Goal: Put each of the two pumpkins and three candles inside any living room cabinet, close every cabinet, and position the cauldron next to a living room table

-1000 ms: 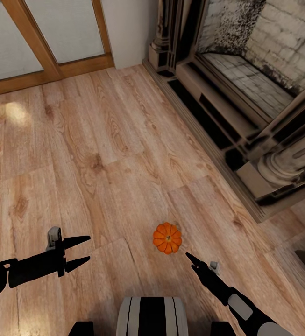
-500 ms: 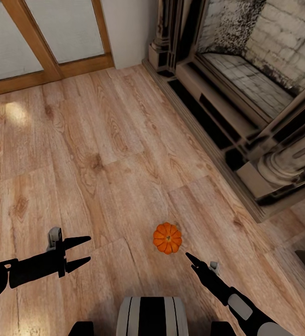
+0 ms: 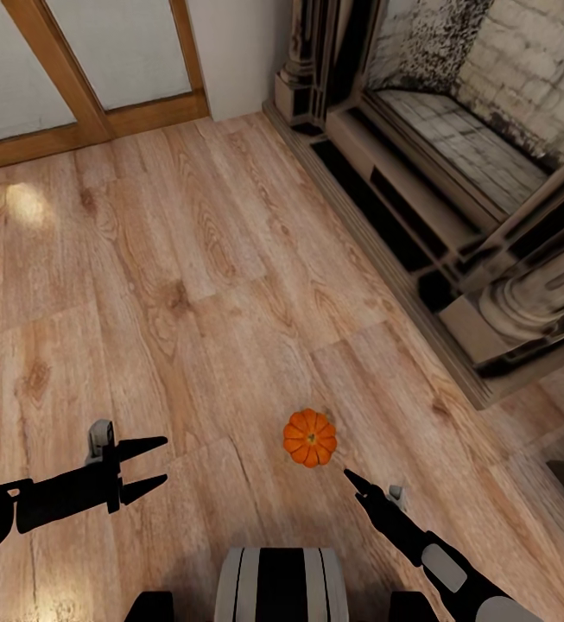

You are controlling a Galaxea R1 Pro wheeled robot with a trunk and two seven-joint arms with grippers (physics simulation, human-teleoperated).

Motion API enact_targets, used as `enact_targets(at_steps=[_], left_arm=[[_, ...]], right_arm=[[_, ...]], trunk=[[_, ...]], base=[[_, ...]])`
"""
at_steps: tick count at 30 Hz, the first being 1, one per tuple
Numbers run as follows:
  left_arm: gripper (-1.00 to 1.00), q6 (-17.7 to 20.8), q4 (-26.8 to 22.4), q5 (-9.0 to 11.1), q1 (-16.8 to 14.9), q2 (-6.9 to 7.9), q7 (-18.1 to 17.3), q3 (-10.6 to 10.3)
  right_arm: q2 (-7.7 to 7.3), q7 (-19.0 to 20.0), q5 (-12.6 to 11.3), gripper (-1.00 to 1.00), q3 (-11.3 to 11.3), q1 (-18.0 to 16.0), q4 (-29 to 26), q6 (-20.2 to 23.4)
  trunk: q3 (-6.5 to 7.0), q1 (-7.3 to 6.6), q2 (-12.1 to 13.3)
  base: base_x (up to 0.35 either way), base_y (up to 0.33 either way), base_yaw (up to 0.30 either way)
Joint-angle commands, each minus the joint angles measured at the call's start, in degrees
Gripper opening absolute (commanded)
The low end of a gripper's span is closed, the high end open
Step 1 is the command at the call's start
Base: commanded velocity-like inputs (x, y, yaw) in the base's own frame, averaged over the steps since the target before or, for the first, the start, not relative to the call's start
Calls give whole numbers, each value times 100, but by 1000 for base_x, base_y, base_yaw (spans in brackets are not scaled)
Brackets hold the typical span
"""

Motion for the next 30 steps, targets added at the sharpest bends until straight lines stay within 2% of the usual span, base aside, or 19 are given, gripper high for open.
enact_targets(at_steps=[1, 21, 30], left_arm=[[100, 7, 0, 64, -3, 3, 58, -10], [100, 7, 14, 64, -3, 4, 58, -21], [100, 7, 21, 64, -3, 2, 58, -27]], right_arm=[[-4, 10, -60, 100, 21, 0, 0, 50], [-4, -9, -37, 100, 21, 4, 0, 55], [5, -240, -32, 100, 24, 3, 0, 48]], trunk=[[-3, -1, -1], [-3, -1, -1], [-3, -1, -1]], base=[[0, 0, 0], [72, 47, 0], [14, 25, 0]])
